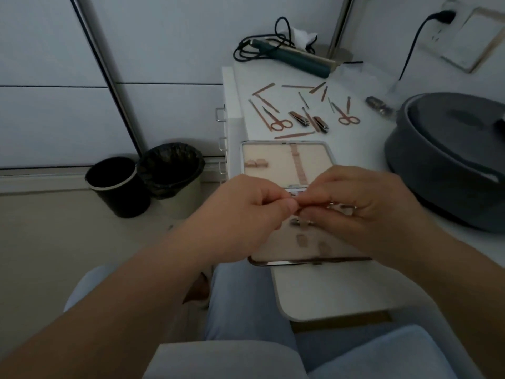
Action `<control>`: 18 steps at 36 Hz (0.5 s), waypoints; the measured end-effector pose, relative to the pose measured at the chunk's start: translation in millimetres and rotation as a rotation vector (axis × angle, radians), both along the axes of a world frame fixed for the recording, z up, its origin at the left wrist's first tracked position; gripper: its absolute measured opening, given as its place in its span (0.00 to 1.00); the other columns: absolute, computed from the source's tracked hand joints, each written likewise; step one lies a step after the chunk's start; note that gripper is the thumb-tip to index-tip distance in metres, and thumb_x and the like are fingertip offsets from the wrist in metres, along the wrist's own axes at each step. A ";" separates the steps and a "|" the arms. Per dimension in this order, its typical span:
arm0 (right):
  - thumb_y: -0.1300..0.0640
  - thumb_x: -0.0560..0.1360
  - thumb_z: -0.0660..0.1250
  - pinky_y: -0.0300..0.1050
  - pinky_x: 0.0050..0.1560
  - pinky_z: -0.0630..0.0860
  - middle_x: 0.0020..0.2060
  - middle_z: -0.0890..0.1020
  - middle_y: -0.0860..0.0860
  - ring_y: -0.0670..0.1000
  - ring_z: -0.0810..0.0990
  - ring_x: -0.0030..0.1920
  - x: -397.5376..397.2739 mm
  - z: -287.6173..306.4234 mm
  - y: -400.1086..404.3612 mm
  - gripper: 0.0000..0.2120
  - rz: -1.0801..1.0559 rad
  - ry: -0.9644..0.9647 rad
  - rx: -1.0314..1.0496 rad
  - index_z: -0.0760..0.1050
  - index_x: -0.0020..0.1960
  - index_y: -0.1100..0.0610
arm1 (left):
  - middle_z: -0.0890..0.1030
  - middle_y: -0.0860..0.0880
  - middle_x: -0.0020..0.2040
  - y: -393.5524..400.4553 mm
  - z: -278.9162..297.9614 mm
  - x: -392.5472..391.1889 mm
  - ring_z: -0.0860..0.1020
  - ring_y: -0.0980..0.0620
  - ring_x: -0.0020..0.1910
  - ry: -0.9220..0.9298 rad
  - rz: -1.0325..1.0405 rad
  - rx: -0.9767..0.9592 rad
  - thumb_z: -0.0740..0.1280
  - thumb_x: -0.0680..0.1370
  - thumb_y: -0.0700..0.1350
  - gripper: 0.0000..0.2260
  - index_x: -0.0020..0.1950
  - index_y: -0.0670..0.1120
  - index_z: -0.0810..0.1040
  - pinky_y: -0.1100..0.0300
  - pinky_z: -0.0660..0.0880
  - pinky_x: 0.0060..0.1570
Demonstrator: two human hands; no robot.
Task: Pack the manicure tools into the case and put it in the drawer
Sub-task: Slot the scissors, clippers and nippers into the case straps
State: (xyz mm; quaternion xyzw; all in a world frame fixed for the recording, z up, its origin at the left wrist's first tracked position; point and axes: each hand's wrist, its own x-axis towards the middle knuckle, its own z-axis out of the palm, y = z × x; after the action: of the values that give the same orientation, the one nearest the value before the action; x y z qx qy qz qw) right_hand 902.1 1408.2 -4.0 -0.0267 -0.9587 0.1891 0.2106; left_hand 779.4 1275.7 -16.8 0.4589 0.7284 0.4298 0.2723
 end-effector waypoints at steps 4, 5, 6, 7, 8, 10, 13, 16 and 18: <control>0.52 0.69 0.68 0.39 0.41 0.78 0.40 0.82 0.44 0.42 0.78 0.40 8.9 -4.7 0.7 0.09 -0.045 -0.022 -0.051 0.82 0.49 0.48 | 0.77 0.57 0.27 5.0 -0.9 5.7 0.73 0.61 0.27 0.140 -0.009 -0.032 0.62 0.72 0.55 0.09 0.35 0.57 0.79 0.66 0.70 0.29; 0.52 0.70 0.69 0.38 0.41 0.77 0.40 0.81 0.44 0.42 0.78 0.41 12.2 -5.7 2.4 0.09 -0.052 -0.029 -0.086 0.82 0.49 0.47 | 0.78 0.59 0.29 5.6 -1.1 7.2 0.74 0.62 0.29 0.169 -0.012 -0.035 0.62 0.71 0.56 0.08 0.37 0.58 0.80 0.67 0.72 0.30; 0.51 0.71 0.69 0.38 0.41 0.77 0.39 0.81 0.43 0.42 0.78 0.41 16.5 -6.7 4.5 0.08 -0.066 -0.045 -0.114 0.81 0.49 0.46 | 0.79 0.59 0.31 5.9 -1.4 8.6 0.75 0.63 0.32 0.206 -0.013 -0.034 0.62 0.71 0.58 0.08 0.40 0.59 0.80 0.66 0.73 0.32; 0.50 0.71 0.68 0.39 0.41 0.77 0.39 0.80 0.41 0.41 0.77 0.41 21.4 -8.0 7.3 0.07 -0.081 -0.068 -0.134 0.81 0.48 0.45 | 0.79 0.59 0.33 5.6 -2.5 9.6 0.75 0.64 0.36 0.258 -0.006 -0.029 0.62 0.70 0.59 0.09 0.43 0.60 0.80 0.65 0.73 0.34; 0.50 0.70 0.67 0.39 0.40 0.76 0.39 0.80 0.40 0.41 0.77 0.42 26.8 -8.8 9.9 0.07 -0.096 -0.092 -0.149 0.80 0.47 0.44 | 0.77 0.60 0.35 4.9 -4.3 10.4 0.74 0.65 0.40 0.318 0.005 -0.023 0.62 0.68 0.61 0.12 0.46 0.61 0.80 0.66 0.71 0.36; 0.47 0.68 0.65 0.39 0.42 0.74 0.38 0.80 0.39 0.41 0.77 0.43 37.4 -10.0 15.4 0.08 -0.120 -0.112 -0.195 0.78 0.45 0.39 | 0.74 0.63 0.40 0.7 -10.0 11.2 0.70 0.65 0.45 0.421 0.020 -0.005 0.63 0.68 0.61 0.14 0.51 0.61 0.78 0.69 0.67 0.41; 0.42 0.66 0.63 0.34 0.45 0.73 0.38 0.80 0.38 0.40 0.77 0.44 52.6 -11.6 24.1 0.06 -0.151 -0.132 -0.200 0.75 0.43 0.35 | 0.72 0.62 0.48 -6.8 -21.2 14.4 0.66 0.65 0.50 0.520 -0.019 0.034 0.66 0.69 0.59 0.13 0.52 0.60 0.78 0.75 0.60 0.53; 0.46 0.69 0.70 0.29 0.45 0.72 0.37 0.80 0.39 0.38 0.77 0.43 66.9 -12.0 31.9 0.07 -0.187 -0.140 -0.171 0.75 0.43 0.36 | 0.72 0.59 0.50 -10.5 -31.3 16.5 0.65 0.63 0.54 0.537 -0.005 0.079 0.66 0.69 0.55 0.09 0.48 0.58 0.81 0.78 0.53 0.56; 0.52 0.66 0.68 0.32 0.44 0.73 0.41 0.80 0.41 0.40 0.78 0.41 73.0 -11.2 34.3 0.10 -0.197 -0.147 -0.164 0.75 0.42 0.36 | 0.73 0.59 0.51 -10.5 -35.3 17.6 0.66 0.62 0.55 0.514 0.017 0.097 0.66 0.69 0.54 0.08 0.46 0.58 0.81 0.75 0.56 0.57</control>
State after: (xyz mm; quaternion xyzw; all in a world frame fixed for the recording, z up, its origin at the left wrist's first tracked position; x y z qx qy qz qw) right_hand 975.1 1442.5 -15.2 -0.1515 -0.9457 0.2426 0.1542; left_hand 797.0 1265.1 -52.1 0.5595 0.7559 0.3359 0.0523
